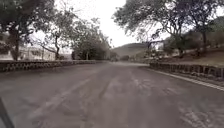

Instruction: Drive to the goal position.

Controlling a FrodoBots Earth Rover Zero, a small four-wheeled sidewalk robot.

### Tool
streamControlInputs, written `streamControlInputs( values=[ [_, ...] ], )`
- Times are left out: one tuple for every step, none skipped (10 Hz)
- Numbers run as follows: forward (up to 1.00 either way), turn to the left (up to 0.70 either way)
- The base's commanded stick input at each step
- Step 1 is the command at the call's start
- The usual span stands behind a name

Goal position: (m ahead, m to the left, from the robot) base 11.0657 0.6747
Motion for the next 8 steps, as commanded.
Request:
streamControlInputs(
  values=[
    [0.7, 0.0],
    [0.7, 0.0],
    [0.7, 0.0],
    [0.7, 0.0],
    [0.7, 0.0],
    [0.7, 0.0],
    [0.7, 0.0],
    [0.7, 0.0]
  ],
)
